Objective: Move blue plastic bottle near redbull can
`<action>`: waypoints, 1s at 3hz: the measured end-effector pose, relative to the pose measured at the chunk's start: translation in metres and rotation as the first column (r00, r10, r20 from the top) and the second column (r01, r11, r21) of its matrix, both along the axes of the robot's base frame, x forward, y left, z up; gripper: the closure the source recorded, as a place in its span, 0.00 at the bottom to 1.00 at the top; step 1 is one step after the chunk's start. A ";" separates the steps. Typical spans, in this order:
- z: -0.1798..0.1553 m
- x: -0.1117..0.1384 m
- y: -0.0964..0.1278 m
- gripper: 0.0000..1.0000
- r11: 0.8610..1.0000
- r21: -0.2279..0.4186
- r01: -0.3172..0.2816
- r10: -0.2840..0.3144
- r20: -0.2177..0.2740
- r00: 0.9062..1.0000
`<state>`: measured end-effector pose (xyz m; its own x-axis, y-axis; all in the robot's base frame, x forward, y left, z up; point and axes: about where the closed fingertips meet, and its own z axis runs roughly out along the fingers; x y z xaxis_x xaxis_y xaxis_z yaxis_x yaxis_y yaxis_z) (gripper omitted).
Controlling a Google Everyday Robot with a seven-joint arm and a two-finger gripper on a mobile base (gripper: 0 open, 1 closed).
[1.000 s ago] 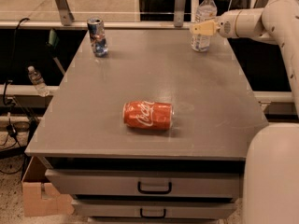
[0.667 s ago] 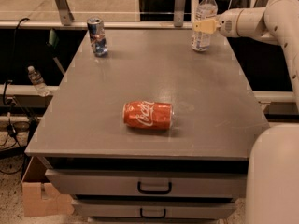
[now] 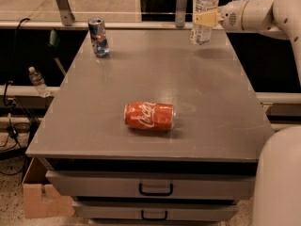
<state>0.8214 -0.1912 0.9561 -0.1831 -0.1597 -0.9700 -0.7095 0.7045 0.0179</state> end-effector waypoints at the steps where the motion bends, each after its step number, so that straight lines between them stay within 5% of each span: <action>1: 0.000 0.000 0.000 1.00 1.000 0.000 0.000 0.000 0.000 1.000; 2: -0.004 -0.005 0.026 1.00 0.997 0.000 -0.082 0.082 -0.006 0.997; 3: -0.003 -0.018 0.073 1.00 0.983 -0.001 -0.181 0.181 -0.024 0.983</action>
Offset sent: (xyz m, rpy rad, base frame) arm -0.0122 0.0569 -0.0034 -0.0013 0.0099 0.2171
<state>0.8035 -0.1185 0.9533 -0.1736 -0.1951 -0.9653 -0.8248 0.5644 0.0342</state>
